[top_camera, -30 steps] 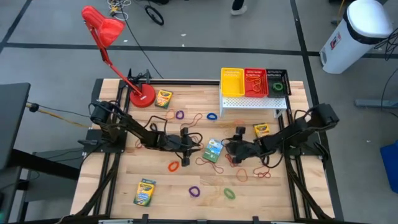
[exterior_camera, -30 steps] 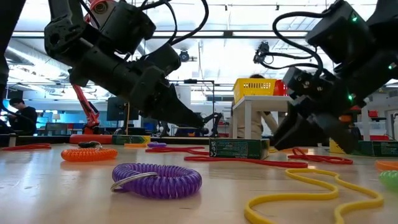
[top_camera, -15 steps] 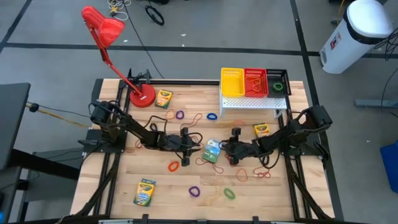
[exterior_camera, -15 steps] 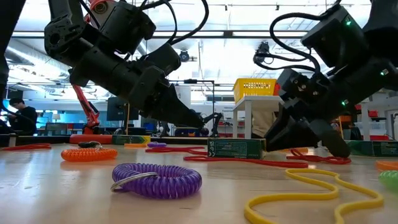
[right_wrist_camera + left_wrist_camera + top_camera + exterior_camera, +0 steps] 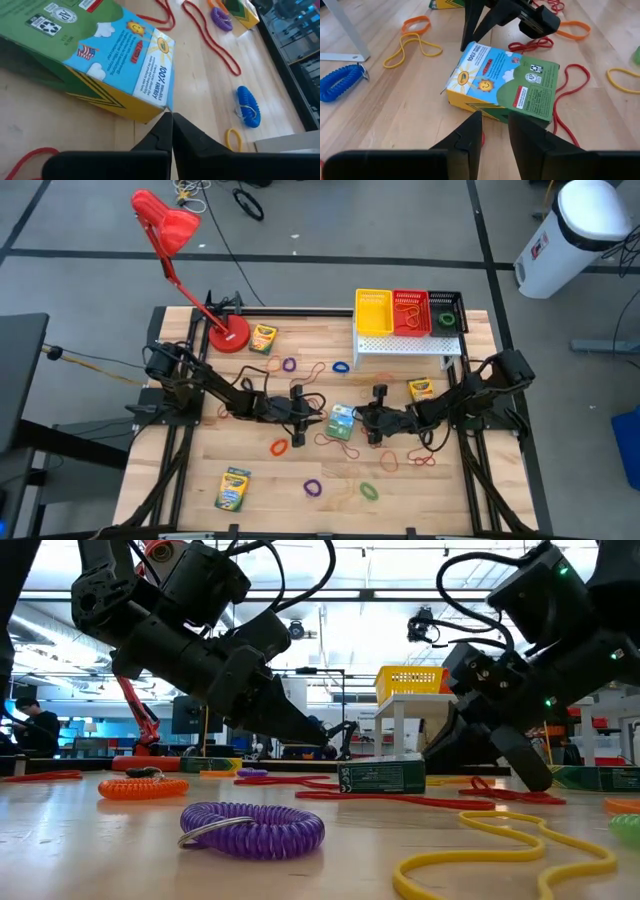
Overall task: Pick & Place Office Desk Supplies
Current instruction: Put the yellow crayon box on the yellow basket
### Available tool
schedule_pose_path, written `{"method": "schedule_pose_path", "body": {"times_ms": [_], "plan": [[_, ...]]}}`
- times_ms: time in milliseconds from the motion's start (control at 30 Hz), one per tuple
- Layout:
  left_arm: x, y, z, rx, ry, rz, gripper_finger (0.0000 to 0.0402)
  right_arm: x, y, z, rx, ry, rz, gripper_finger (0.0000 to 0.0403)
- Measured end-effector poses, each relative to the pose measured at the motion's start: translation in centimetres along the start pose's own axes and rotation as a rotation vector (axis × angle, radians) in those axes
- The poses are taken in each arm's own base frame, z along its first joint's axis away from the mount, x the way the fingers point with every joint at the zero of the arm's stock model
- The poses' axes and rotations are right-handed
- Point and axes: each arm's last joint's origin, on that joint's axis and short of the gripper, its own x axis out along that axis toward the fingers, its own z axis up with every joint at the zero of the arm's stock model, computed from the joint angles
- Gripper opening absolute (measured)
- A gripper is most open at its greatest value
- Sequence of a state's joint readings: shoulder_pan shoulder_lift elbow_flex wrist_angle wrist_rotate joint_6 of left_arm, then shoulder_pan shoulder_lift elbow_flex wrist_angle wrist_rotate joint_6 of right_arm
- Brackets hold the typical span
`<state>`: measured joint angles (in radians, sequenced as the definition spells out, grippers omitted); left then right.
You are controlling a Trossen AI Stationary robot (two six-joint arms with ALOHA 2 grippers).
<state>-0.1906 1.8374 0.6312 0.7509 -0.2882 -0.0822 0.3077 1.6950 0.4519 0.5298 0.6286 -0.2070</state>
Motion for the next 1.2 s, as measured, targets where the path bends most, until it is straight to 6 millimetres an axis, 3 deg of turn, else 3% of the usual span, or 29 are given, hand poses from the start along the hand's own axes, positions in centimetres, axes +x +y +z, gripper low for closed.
{"method": "schedule_pose_path", "body": {"times_ms": [300, 567, 867, 1000, 1200], "plan": [[-0.4, -0.8, 0.2, 0.004, -0.020, 0.049, 0.0104, -1.9, -0.2, 1.6, 0.011, -0.077, -0.062, 0.0005], [-0.4, -0.8, 0.3, -0.110, -0.011, -0.057, 0.0113, -3.3, 0.3, 3.5, -0.151, -0.124, -0.146, 0.0006], [0.2, -0.9, 0.6, -0.273, -0.082, -0.205, 0.0211, -4.6, 1.3, 5.4, -0.255, -0.155, -0.221, 0.0006], [1.5, -1.2, -0.7, -0.328, -0.127, -0.217, 0.0255, -4.8, 1.4, 5.4, -0.240, -0.154, -0.235, 0.0006], [3.9, -1.8, -1.9, -0.391, -0.274, -0.222, 0.0277, -4.9, 1.4, 5.5, -0.226, -0.164, -0.242, 0.0006]]}}
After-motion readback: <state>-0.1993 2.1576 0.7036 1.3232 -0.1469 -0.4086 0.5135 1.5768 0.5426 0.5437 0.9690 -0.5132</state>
